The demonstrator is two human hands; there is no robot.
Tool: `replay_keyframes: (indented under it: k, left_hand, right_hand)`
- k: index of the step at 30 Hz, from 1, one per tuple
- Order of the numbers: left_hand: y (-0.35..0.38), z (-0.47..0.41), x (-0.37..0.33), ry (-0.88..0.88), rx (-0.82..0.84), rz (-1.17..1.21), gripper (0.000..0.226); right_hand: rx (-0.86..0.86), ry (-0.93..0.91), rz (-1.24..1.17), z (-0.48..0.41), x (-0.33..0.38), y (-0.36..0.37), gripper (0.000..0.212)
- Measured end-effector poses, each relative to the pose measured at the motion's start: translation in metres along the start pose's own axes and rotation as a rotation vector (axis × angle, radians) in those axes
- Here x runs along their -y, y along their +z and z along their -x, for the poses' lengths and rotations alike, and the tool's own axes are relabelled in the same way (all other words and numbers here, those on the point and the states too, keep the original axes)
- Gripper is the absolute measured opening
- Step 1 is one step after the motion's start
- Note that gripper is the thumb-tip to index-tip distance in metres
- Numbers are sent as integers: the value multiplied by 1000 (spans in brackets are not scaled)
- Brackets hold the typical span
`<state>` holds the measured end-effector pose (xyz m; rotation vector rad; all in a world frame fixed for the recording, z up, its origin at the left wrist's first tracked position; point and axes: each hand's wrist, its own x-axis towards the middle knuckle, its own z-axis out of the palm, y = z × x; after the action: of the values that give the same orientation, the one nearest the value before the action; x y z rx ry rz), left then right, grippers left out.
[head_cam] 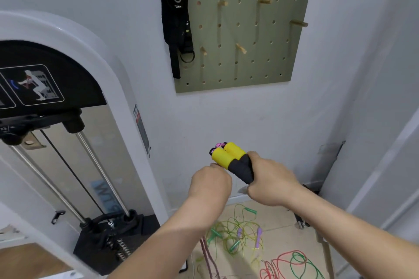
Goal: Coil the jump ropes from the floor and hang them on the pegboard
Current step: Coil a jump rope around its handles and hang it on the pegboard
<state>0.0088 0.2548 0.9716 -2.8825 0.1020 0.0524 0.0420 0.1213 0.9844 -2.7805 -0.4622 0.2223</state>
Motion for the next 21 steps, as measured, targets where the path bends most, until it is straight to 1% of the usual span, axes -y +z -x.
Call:
replay_keyframes:
  k: [1, 3, 4, 6, 7, 9, 10, 12, 14, 16, 18, 21]
  left_hand:
    - [-5, 3, -3, 83, -11, -36, 30]
    - [-13, 7, -2, 231, -23, -83, 27]
    - [-15, 8, 3, 285, -12, -99, 24]
    - [-16, 10, 14, 335, 8, -73, 10]
    - [-15, 9, 19, 332, 0, -31, 10]
    - [-14, 11, 25, 317, -9, 56, 26]
    - [-15, 12, 26, 309, -21, 85, 28]
    - [-18, 17, 29, 318, -76, 125, 26]
    - [-21, 22, 31, 335, -132, 246, 19]
    - [-25, 26, 35, 345, -100, 376, 19]
    - [-31, 27, 39, 341, -15, 511, 25]
    - [-39, 28, 51, 302, 92, 704, 36]
  right_hand:
    - [-99, -41, 213, 2, 2, 3, 54]
    - [-218, -151, 499, 4, -1, 8, 67]
    - [-245, -190, 596, 6, -2, 9, 71]
    - [-281, -244, 705, 10, -3, 5, 68]
    - [-276, -270, 710, 12, -4, 5, 65]
    - [-291, -340, 693, 13, -5, 0, 62]
    - [-299, -360, 702, 13, -4, -3, 61]
    - [-318, -403, 741, 13, -5, -5, 57]
    - [-280, -436, 808, 14, -9, -1, 54]
    - [-314, -553, 843, 14, -12, 6, 45]
    - [-367, -668, 863, 17, -13, 4, 34]
    - [-471, -789, 809, 21, -15, -5, 31]
